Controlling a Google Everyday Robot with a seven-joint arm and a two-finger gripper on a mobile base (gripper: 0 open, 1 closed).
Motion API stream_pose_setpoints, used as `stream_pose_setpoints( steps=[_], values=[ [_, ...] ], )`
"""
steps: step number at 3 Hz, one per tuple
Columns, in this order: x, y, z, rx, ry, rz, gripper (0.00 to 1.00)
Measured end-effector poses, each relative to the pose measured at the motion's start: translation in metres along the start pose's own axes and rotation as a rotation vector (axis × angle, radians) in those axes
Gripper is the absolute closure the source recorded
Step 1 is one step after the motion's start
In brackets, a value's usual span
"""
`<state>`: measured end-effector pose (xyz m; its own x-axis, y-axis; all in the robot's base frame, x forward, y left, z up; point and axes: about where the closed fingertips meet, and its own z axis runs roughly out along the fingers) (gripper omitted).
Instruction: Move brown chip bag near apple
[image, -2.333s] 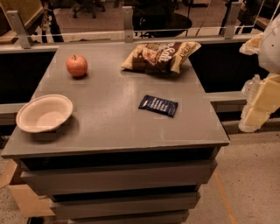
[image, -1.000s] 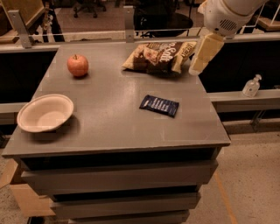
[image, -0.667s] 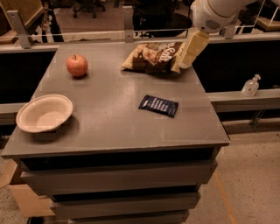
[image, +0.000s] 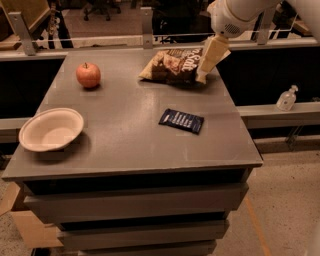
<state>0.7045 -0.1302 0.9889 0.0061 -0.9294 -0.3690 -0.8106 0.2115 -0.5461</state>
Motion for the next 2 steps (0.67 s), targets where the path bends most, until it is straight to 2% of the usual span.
stream_pose_setpoints(
  steps=[2],
  values=[
    [-0.024,-0.016,0.046,-0.023,-0.024,-0.036,0.0]
  ],
)
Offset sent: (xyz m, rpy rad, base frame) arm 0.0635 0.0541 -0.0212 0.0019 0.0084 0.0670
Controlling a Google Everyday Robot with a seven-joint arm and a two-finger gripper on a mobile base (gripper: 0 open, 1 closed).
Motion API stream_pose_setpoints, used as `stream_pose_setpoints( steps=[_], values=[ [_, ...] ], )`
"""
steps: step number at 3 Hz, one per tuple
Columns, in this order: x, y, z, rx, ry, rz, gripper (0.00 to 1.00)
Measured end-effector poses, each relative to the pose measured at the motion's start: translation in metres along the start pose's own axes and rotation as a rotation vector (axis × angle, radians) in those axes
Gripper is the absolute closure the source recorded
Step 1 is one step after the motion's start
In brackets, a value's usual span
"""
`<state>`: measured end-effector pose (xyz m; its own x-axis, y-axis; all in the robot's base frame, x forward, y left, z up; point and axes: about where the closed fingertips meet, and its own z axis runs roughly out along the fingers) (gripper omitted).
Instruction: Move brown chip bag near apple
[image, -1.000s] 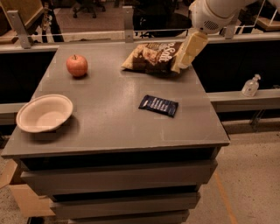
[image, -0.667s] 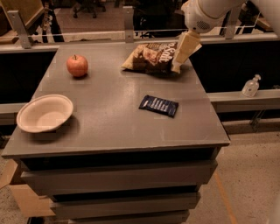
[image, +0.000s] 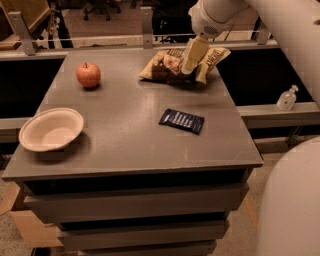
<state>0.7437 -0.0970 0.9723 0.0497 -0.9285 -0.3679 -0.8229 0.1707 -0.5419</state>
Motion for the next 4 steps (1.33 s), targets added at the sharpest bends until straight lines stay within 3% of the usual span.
stream_pose_setpoints(
  steps=[2,4],
  values=[
    [-0.018,-0.008,0.046,-0.011,-0.015,0.045,0.0],
    [-0.041,-0.001,0.084,-0.067,-0.067,0.093,0.0]
  ],
)
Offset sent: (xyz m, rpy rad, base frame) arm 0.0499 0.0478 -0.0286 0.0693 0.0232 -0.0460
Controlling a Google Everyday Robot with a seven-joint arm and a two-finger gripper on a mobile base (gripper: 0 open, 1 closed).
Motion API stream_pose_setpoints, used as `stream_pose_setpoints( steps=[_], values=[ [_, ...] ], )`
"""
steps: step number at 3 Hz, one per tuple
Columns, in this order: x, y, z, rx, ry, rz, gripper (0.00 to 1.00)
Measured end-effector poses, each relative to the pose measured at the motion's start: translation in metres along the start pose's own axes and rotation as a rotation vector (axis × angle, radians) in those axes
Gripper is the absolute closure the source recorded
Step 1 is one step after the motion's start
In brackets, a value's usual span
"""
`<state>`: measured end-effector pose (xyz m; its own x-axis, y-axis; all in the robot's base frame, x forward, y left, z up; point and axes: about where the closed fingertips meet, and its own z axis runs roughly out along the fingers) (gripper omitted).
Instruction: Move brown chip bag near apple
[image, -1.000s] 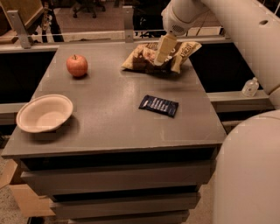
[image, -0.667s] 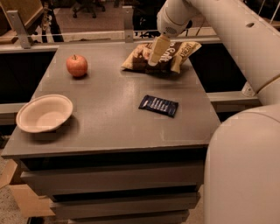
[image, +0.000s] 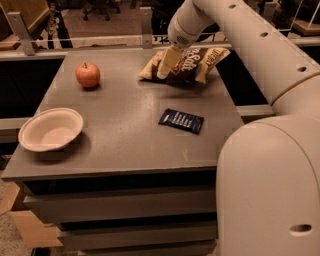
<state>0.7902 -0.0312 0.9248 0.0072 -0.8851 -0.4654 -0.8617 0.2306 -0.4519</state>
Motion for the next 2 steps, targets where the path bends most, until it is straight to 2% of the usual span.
stream_pose_setpoints(
  steps=[1,2],
  values=[
    [-0.006,0.006,0.014,-0.032,-0.02,0.026,0.0],
    [0.0,0.008,0.027,-0.047,-0.019,0.051,0.0]
  ],
)
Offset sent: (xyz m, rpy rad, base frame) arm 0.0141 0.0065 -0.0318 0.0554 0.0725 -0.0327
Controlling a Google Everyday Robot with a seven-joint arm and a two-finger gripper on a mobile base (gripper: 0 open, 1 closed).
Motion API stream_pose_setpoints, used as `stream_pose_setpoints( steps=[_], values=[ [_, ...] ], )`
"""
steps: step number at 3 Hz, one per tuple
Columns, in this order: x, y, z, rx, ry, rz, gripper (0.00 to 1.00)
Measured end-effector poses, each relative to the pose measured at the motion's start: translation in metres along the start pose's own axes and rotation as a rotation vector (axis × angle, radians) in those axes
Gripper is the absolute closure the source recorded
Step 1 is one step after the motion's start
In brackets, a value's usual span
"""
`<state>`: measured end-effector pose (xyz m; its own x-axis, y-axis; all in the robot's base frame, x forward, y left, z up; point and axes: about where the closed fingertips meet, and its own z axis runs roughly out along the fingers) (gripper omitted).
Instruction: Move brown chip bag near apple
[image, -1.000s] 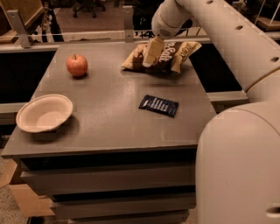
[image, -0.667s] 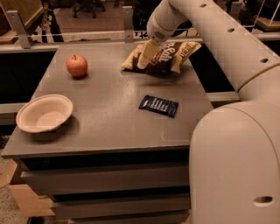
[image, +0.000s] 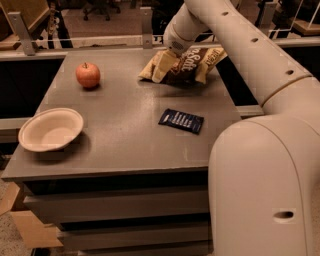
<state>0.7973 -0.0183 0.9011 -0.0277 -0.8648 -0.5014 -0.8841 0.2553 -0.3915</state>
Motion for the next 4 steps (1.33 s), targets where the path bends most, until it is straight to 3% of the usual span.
stream_pose_setpoints(
  steps=[2,4],
  values=[
    [0.022,-0.002,0.019,-0.006,0.023,0.041,0.0],
    [0.035,-0.006,0.026,0.011,0.014,0.054,0.42]
  ],
)
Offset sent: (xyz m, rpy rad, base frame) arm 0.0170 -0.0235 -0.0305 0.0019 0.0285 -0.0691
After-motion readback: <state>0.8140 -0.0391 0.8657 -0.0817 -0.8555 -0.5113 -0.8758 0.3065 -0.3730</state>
